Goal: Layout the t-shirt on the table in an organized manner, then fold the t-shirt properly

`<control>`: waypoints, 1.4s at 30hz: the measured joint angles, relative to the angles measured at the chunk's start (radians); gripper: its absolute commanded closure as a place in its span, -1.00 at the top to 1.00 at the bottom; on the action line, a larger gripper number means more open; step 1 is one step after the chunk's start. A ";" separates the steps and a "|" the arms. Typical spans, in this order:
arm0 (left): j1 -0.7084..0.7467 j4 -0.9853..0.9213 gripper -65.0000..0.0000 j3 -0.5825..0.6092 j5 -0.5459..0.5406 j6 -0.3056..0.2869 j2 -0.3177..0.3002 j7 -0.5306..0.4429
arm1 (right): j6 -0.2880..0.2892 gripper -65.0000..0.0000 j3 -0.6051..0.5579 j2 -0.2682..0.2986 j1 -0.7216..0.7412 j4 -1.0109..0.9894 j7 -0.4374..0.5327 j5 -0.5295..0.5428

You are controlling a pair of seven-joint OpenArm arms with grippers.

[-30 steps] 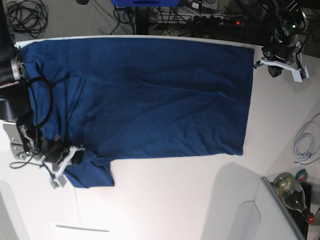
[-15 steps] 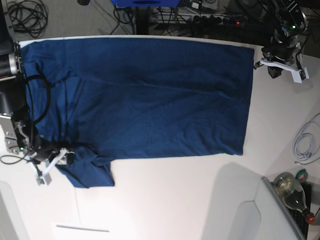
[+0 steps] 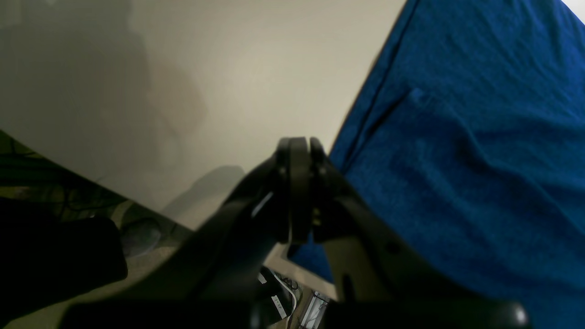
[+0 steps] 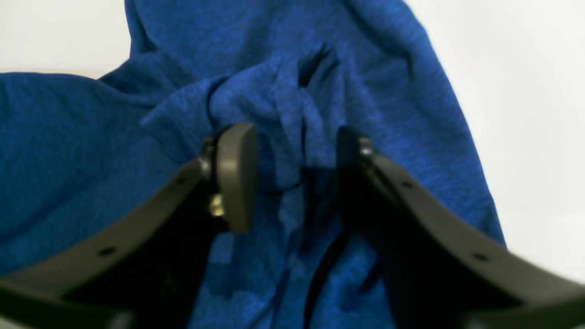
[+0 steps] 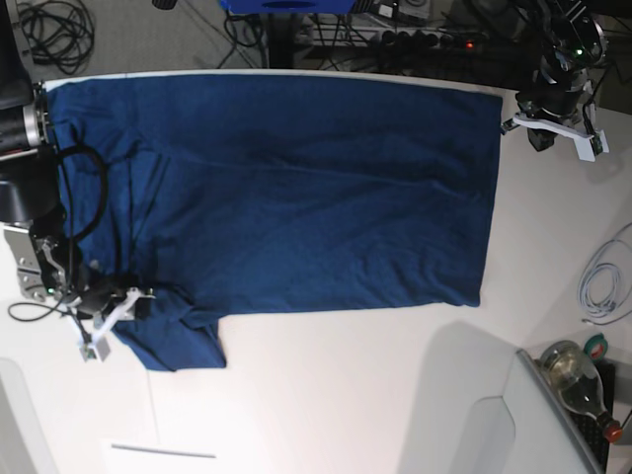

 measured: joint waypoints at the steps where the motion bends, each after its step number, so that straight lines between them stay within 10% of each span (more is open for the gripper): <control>1: 0.000 0.000 -1.00 0.000 0.000 0.000 0.000 0.000 | 0.000 -0.60 0.000 0.000 0.000 0.000 0.000 0.000; 4: 0.000 0.000 -1.00 0.000 0.000 0.000 -0.002 0.000 | 0.000 -0.98 0.000 0.000 0.000 0.000 0.000 0.000; 11: 0.000 0.000 -1.00 0.000 0.000 0.000 -0.002 0.000 | 0.000 -1.00 0.005 0.007 -0.009 0.050 -0.061 -0.003; 22: 0.000 0.005 -1.00 -0.001 0.005 0.000 -0.005 0.000 | -0.003 -1.00 0.252 -0.009 -0.468 1.001 -0.456 -0.010; 29: 0.000 0.005 -1.00 0.000 0.006 0.000 -0.032 0.000 | 0.012 -1.00 0.290 -0.063 -0.716 1.410 -0.516 0.009; 42: 0.003 0.006 -1.00 0.001 0.007 0.000 -0.033 0.000 | 0.040 -0.99 0.126 -0.151 -0.814 1.419 -0.517 0.002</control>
